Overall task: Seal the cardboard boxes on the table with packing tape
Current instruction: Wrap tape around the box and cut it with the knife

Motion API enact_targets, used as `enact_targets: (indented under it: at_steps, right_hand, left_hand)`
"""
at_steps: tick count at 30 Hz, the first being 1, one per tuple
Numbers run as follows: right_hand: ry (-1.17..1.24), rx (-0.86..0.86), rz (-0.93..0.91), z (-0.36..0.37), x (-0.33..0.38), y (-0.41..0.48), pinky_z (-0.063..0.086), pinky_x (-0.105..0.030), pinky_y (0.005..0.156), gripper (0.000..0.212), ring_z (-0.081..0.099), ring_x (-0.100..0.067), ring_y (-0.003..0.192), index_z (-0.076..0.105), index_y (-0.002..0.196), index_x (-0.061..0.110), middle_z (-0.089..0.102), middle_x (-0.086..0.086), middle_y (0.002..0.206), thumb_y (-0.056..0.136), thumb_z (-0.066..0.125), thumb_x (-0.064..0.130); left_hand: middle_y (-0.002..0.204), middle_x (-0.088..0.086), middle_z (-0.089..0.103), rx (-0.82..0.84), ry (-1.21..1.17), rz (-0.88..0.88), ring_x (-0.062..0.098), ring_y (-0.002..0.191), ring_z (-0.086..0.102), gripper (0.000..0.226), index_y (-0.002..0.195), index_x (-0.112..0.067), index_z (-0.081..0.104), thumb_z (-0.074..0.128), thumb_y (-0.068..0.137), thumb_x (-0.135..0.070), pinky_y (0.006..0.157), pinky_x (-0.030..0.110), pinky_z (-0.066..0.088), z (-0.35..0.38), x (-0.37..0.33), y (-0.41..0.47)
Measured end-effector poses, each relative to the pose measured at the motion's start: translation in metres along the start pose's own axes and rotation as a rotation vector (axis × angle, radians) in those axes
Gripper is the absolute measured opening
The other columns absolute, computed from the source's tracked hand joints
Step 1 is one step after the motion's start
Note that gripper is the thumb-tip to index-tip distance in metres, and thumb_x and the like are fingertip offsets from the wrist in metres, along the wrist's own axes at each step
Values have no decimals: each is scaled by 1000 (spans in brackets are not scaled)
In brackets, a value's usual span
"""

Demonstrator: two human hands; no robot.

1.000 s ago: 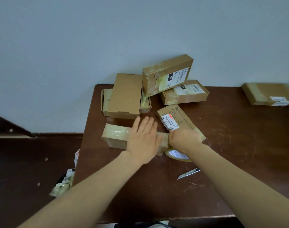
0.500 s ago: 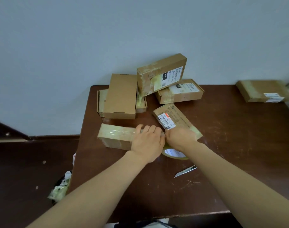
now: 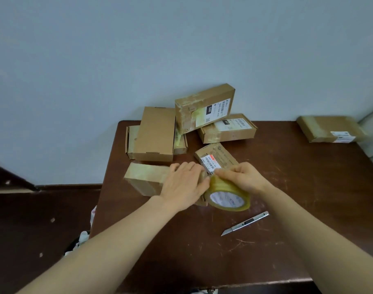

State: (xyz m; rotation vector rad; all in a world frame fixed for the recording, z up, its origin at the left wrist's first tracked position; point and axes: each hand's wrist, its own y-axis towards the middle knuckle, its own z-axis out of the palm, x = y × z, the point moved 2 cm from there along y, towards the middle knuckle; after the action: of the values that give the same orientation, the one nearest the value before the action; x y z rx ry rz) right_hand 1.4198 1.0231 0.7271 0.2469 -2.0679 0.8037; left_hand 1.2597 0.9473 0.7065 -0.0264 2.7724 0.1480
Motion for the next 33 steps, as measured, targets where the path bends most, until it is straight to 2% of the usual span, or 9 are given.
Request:
enact_targets:
  at_steps: [3,5,7,10,16,19,25,30,33]
  right_hand:
    - [115,107,-175,-21,58,-18,46,-25,65,27,63,-15,62,70,61,23,66,1,64,67,75,49]
    - [217,189,-291,-21,93,-23,45,-29,69,24,61,-16,64,70,66,20,66,-1,66,68,71,44]
    - [232,251,-362,-5,119,-23,46,-26,63,22,58,-16,58,68,69,19,64,-4,63,76,68,40]
    - [268,265,-387,26,143,-17,47,-29,54,28,54,-20,50,65,72,16,61,-10,60,86,64,41]
    - [210,257,-340,72,171,-12,45,-21,47,35,56,-8,43,71,87,8,62,3,50,84,67,43]
    - [-26,160,-303,66,186,-16,41,-16,41,39,49,-7,33,61,68,8,53,4,41,78,73,44]
    - [-680,47,-257,42,171,-31,38,-29,55,50,44,-19,53,49,59,14,44,-5,56,84,58,58]
    - [-833,-9,-172,46,140,-29,35,-26,50,57,41,-15,46,41,53,18,36,5,46,82,55,65]
    - [-883,-26,-145,50,124,-25,37,-25,50,56,50,-16,51,44,55,18,44,5,52,82,53,65]
  left_hand:
    - [85,-12,57,-3,-468,-127,13,88,55,24,93,-27,57,39,94,-42,82,31,38,-39,16,1]
    - [84,-13,58,-65,-814,-240,4,86,55,22,88,-27,57,37,95,-31,76,18,41,-57,26,-2]
    - [86,-14,60,-181,-956,-324,-10,80,56,33,87,-27,59,33,100,-14,69,3,40,-66,37,-8]
    - [88,-7,64,-333,-1110,-483,-9,73,57,32,91,-16,65,35,101,-15,64,3,42,-67,54,-14]
    - [77,6,48,-630,-1177,-754,15,71,42,15,83,-11,53,43,95,-9,46,11,34,-56,90,-20]
    - [62,2,45,-749,-1225,-844,11,57,40,28,65,-12,51,43,92,-8,46,16,34,-56,107,-24]
    - [66,2,47,-724,-1196,-841,13,62,41,22,73,-11,55,42,90,-15,54,23,35,-48,115,-22]
    - [64,-1,46,-739,-1207,-824,8,58,42,23,72,-11,53,41,92,-15,53,20,36,-48,113,-23]
    - [63,-1,44,-747,-1199,-808,1,51,44,21,75,-10,53,40,91,-13,46,12,35,-49,111,-23]
